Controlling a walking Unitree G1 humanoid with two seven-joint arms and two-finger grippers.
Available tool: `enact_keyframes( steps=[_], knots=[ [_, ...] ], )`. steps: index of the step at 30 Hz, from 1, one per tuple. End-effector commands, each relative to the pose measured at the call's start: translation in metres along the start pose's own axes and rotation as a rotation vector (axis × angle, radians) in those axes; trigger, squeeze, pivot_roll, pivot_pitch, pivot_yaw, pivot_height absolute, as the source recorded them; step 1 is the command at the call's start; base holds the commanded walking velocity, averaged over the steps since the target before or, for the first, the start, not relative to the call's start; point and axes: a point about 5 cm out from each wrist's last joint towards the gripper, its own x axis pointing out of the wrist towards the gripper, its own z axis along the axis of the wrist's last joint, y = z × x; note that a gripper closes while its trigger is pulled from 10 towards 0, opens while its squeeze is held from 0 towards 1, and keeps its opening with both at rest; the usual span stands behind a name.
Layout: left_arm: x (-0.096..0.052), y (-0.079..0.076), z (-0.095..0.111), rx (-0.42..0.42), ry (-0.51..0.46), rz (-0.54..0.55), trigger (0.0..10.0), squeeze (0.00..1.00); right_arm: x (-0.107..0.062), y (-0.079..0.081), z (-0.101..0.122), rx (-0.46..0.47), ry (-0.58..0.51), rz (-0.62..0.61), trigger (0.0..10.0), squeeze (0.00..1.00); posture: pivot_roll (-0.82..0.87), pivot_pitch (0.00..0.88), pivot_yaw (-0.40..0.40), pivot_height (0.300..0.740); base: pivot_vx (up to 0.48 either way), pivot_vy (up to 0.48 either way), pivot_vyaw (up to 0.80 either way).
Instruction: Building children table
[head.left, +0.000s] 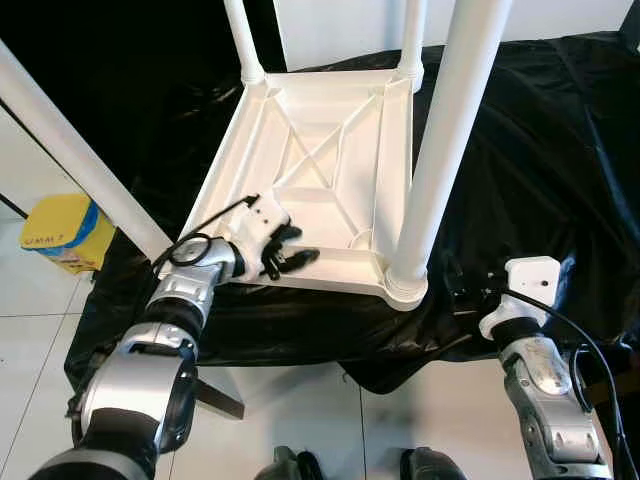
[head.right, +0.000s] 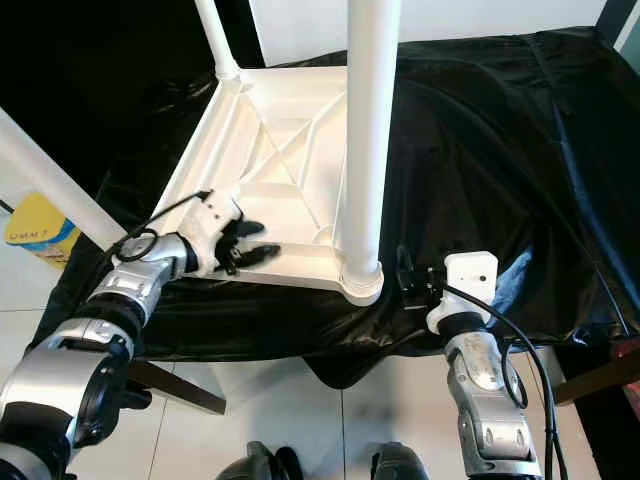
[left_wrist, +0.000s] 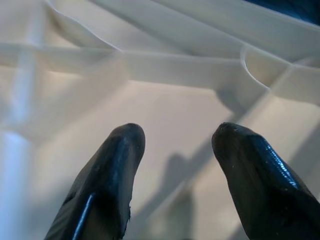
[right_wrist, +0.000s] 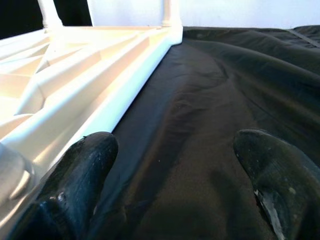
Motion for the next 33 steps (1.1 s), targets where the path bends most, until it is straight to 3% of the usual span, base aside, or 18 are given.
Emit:
enact_keyframes(
  steps=[1,2,7,8,9,12,15,19,20,22,23,24,25,29,33],
  knots=[
    [-0.012,0.005,-0.002,-0.032,-0.032,0.099,10.0,0.0,-0.003,0.001,-0.003,0.026,0.007,0.01,10.0,0.07,-0.17,0.081,0.1,0.74,0.0,0.0,0.0],
    [-0.017,0.003,0.001,-0.029,-0.062,0.12,10.0,0.0,-0.003,0.003,-0.002,0.031,0.002,0.022,10.0,0.01,-0.17,0.082,0.099,0.74,0.0,0.0,0.0],
    [-0.034,-0.006,0.006,-0.109,-0.134,0.151,10.0,0.0,-0.005,0.003,-0.001,0.039,-0.004,0.036,10.0,0.0,-0.16,0.09,0.095,0.74,0.0,0.0,0.0],
    [-0.038,-0.009,0.007,-0.129,-0.15,0.156,10.0,1.0,-0.006,0.003,-0.001,0.044,-0.004,0.039,10.0,0.94,-0.16,0.093,0.093,0.74,0.0,0.0,0.0],
    [-0.045,-0.013,0.01,-0.149,-0.18,0.171,10.0,1.0,-0.006,0.002,0.0,0.054,-0.007,0.043,10.0,1.0,-0.15,0.095,0.092,0.74,0.0,0.0,0.0],
    [-0.045,-0.013,0.01,-0.149,-0.18,0.171,10.0,1.0,-0.006,0.002,0.0,0.054,-0.007,0.043,10.0,1.0,-0.15,0.095,0.092,0.74,0.0,0.0,0.0],
    [-0.067,-0.024,0.021,-0.198,-0.28,0.274,10.0,1.0,-0.008,-0.003,0.005,0.066,-0.027,0.044,10.0,1.0,-0.15,0.098,0.086,0.74,0.0,0.0,0.0],
    [-0.08,-0.029,0.025,-0.214,-0.323,0.325,10.0,1.0,-0.009,-0.005,0.008,0.074,-0.037,0.042,10.0,1.0,-0.14,0.097,0.083,0.74,0.0,0.0,0.0],
    [-0.091,-0.044,0.024,-0.226,-0.324,0.301,10.0,0.19,-0.012,-0.005,0.01,0.082,-0.042,0.044,10.0,1.0,-0.14,0.097,0.08,0.74,0.0,0.0,0.0],
    [-0.095,-0.05,0.024,-0.236,-0.323,0.288,10.0,0.19,-0.013,-0.005,0.011,0.083,-0.043,0.047,10.0,1.0,-0.14,0.097,0.08,0.74,0.0,0.0,0.0],
    [-0.1,-0.055,0.024,-0.243,-0.326,0.28,10.0,0.0,-0.014,-0.005,0.012,0.09,-0.043,0.055,10.0,1.0,-0.13,0.098,0.077,0.74,0.0,0.0,0.0],
    [-0.1,-0.055,0.024,-0.243,-0.326,0.28,10.0,0.0,-0.014,-0.005,0.012,0.09,-0.043,0.055,10.0,1.0,-0.13,0.098,0.077,0.74,0.0,0.0,0.0],
    [-0.103,-0.06,0.024,-0.25,-0.321,0.259,10.0,0.0,-0.015,-0.004,0.013,0.09,-0.045,0.064,10.0,0.0,-0.13,0.096,0.075,0.74,0.0,0.0,0.0],
    [-0.109,-0.08,0.028,-0.257,-0.315,0.185,10.0,0.0,-0.02,-0.002,0.017,0.101,-0.045,0.127,10.0,0.0,-0.13,0.096,0.069,0.74,0.0,0.0,0.0],
    [-0.118,-0.086,0.03,-0.264,-0.297,0.189,10.0,0.0,-0.025,0.001,0.02,0.096,-0.036,0.207,10.0,0.0,-0.13,0.092,0.065,0.74,0.0,0.0,0.0]
  ],
)
